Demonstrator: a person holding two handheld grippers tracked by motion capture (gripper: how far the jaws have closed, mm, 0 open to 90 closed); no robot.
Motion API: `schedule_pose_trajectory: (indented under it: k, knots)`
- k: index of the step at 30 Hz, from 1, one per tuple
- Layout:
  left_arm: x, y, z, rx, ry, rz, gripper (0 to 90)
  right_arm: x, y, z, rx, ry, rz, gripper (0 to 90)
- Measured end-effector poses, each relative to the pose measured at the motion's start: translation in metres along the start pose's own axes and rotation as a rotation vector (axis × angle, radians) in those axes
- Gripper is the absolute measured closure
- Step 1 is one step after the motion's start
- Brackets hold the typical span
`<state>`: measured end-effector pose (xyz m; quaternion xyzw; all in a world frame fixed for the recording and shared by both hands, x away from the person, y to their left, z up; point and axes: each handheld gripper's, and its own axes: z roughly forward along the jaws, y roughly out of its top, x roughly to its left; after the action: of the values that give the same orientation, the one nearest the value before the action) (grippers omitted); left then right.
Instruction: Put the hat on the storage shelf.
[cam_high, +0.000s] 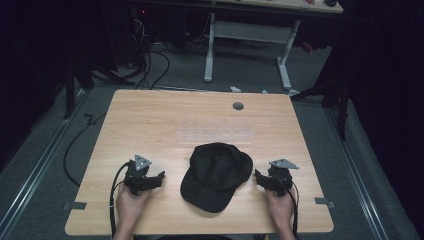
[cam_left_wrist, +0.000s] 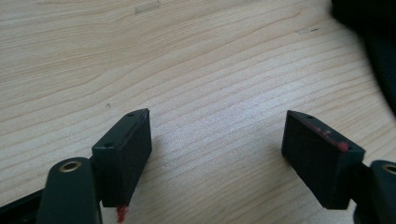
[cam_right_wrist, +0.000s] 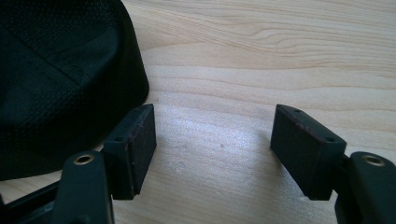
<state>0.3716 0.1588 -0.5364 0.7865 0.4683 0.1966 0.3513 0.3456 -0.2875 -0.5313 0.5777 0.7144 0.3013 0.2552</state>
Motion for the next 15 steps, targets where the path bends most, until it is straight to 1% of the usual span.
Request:
schedule_pose_trajectory:
  k: [15]
  knots:
    - [-0.0001, -0.0001, -0.0001, 0.0, 0.0, -0.001, 24.6, -0.001, 0.0002, 0.0, 0.003, 0.004, 0.003, 32.0]
